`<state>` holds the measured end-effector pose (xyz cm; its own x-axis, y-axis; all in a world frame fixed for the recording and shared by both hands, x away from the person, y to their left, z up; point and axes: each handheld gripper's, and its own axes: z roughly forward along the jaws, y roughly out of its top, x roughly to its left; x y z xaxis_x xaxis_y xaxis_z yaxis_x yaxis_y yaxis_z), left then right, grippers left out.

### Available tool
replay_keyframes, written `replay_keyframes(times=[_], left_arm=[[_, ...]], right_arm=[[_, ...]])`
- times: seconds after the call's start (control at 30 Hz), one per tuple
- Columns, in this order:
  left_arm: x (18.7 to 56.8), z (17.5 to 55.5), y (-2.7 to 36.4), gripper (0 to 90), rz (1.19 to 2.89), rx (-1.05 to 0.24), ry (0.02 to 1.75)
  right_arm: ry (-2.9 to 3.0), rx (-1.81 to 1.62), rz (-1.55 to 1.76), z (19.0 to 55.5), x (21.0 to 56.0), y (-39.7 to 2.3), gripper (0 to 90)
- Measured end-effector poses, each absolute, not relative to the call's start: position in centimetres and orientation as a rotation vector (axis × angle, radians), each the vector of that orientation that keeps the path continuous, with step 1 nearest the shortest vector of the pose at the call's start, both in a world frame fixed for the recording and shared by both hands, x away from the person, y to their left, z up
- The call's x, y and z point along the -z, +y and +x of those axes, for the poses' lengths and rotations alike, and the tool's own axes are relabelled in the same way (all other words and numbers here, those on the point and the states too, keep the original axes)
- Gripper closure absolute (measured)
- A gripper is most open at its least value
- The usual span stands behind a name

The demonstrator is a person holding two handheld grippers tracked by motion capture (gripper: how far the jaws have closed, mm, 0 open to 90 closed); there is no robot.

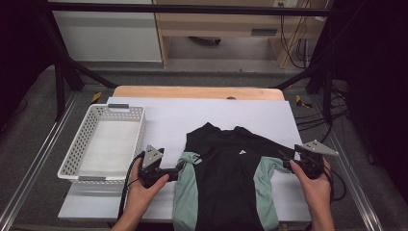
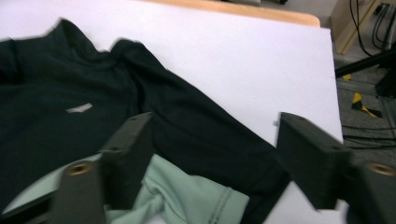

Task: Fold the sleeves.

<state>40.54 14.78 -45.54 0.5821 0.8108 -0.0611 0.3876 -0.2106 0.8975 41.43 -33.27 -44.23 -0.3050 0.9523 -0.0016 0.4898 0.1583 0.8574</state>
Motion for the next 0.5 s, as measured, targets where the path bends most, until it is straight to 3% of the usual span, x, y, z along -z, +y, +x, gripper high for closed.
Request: replay_keyframes(times=[0.23,0.5], left_arm=[[45.5,40.3,14.7,10.7,1.821,-0.529,0.969],[45.7,40.5,14.6,11.8,1.834,-0.519,0.984]], right_arm=[[1.837,-0.986,1.46,42.6,45.1,-34.2,50.5],[1.919,-0.941,1.458,42.2,46.0,-33.8,54.0]])
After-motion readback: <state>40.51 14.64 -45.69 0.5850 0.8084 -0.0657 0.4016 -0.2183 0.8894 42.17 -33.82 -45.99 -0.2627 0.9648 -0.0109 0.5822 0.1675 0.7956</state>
